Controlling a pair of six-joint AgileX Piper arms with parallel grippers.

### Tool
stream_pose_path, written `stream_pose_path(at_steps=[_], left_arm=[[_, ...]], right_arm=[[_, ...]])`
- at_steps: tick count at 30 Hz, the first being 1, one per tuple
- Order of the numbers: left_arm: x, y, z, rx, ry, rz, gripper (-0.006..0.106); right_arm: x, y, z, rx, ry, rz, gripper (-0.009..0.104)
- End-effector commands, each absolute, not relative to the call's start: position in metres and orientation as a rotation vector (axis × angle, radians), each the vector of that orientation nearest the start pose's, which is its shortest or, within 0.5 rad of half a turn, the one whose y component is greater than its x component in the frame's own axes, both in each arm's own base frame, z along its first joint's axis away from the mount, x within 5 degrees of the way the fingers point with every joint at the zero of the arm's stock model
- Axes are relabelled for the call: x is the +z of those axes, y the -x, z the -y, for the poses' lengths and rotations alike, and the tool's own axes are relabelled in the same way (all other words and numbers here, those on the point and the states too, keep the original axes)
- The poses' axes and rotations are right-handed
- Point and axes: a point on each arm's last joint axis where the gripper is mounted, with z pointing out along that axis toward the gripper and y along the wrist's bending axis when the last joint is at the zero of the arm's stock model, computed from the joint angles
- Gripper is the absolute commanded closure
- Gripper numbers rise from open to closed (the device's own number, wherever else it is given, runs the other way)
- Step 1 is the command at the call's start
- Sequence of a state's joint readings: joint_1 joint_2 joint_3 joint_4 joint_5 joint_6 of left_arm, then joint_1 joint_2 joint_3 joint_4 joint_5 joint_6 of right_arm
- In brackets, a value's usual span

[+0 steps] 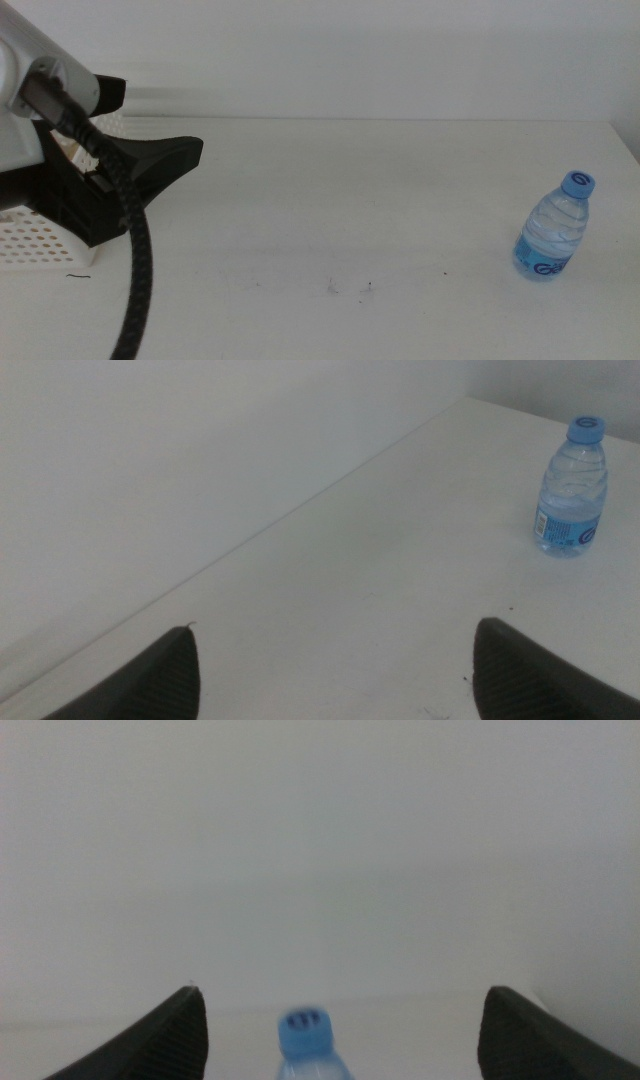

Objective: Use arms to grab the bottles and put them into the dustbin to the left of the table.

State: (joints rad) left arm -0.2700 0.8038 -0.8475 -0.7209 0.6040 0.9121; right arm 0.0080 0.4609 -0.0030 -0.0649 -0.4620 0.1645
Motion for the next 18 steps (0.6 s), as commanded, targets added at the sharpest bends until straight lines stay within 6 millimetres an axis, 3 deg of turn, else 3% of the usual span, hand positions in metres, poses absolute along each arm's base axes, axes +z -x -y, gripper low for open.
stream_pose_path(at_steps=[1,7,13,18], left_arm=[[0.38,-0.141,0.075,-0.361,-0.761,-1.737,0.007],[0.381,-0.142,0.075,-0.357,-0.756,-1.733,0.007],[0.381,-0.142,0.075,-0.357,-0.756,-1.733,0.007],[0.381,-0.142,0.075,-0.357,-0.756,-1.733,0.007]], right_arm=[[0.226,-0.099,-0.004,0.13,-0.053,-1.418,0.015],[0.206,-0.117,-0.005,0.128,-0.04,-1.595,0.015],[0.188,-0.138,-0.009,0.073,0.085,-1.684,0.015],[0.16,-0.156,-0.011,0.048,0.162,-1.787,0.015]])
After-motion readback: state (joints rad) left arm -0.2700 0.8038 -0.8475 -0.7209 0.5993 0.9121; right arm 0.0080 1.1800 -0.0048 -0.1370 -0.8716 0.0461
